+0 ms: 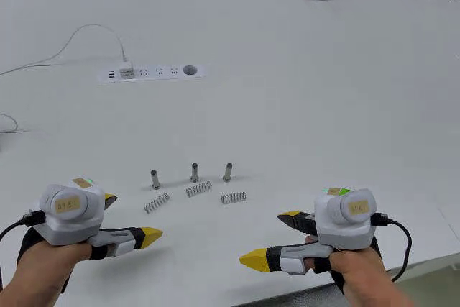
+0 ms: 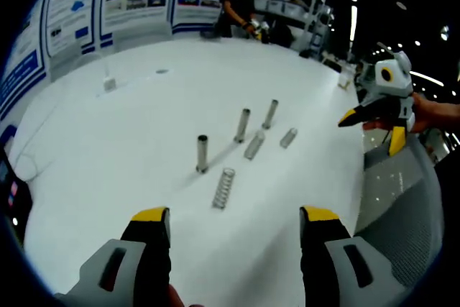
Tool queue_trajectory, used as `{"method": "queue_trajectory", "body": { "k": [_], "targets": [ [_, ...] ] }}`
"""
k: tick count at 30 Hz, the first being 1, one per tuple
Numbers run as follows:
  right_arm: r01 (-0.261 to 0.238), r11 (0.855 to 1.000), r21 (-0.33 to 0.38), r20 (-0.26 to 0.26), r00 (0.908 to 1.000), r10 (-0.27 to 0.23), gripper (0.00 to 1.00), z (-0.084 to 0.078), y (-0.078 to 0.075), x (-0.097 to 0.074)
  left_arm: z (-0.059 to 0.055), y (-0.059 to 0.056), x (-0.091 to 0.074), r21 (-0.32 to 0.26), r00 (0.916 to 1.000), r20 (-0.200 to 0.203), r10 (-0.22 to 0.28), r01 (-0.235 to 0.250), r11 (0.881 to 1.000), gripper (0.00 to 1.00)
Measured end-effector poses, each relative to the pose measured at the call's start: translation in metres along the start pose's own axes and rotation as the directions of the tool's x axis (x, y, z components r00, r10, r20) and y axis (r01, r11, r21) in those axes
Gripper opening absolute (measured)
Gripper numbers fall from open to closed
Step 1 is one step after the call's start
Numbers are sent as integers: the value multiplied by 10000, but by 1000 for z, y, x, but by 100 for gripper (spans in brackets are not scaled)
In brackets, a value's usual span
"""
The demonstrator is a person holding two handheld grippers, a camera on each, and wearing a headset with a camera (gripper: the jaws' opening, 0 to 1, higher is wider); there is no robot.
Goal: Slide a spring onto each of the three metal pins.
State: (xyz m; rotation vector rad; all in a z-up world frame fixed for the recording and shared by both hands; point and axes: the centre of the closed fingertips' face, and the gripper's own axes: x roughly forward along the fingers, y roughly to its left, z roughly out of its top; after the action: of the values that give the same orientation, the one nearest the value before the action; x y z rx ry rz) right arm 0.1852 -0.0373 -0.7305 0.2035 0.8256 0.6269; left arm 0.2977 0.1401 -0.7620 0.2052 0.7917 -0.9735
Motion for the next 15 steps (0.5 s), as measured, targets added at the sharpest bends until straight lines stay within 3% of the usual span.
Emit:
{"method": "queue_trajectory", "body": {
  "k": [15],
  "targets": [
    [-18,9997,-223,118,9999,21,86,10,2,5,0,1,14,105,9997,-192,-135,137,9999,64]
  ]
}}
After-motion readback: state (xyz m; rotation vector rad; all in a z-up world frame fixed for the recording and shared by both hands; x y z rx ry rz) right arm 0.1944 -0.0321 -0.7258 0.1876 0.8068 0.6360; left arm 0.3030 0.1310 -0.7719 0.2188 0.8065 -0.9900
